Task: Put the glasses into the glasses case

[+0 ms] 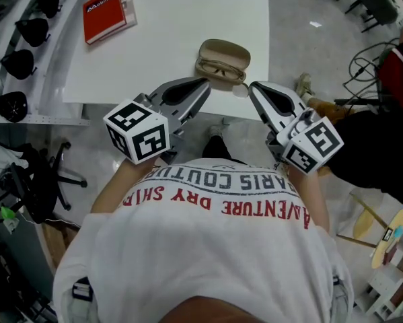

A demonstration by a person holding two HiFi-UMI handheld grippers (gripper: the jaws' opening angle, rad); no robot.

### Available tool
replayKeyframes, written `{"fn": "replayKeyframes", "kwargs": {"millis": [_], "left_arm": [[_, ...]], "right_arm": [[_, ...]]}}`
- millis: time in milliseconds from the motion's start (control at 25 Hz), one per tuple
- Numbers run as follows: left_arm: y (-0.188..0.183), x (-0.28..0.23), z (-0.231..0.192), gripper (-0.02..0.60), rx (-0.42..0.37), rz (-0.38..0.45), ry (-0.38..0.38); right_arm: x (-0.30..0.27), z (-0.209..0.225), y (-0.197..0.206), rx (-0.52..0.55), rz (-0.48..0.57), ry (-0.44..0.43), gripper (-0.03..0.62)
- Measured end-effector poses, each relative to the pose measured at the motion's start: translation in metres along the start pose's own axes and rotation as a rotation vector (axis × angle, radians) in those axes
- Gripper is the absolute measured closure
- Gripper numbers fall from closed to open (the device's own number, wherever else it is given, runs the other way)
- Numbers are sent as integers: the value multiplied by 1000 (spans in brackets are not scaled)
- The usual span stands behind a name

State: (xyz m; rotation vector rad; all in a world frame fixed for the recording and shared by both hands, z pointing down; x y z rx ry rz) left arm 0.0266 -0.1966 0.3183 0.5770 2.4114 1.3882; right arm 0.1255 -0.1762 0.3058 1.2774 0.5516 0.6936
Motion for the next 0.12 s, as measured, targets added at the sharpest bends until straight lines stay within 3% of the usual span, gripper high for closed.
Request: {"fn": "replayKeyframes", "kwargs": {"millis": [120], "left_arm": [[2, -3, -3, 545, 2, -6, 1]], "right_arm": [[-1, 5, 2, -1, -3, 4, 571]]}}
Point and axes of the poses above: the fingertips, and each gripper's own axes: x backward along the fingers, z to its right, y out of its underside, the point moved 1 cm from there along x, backward along the fingers, and after that the axes turned 10 degrees about z, right-handed, at the moved point
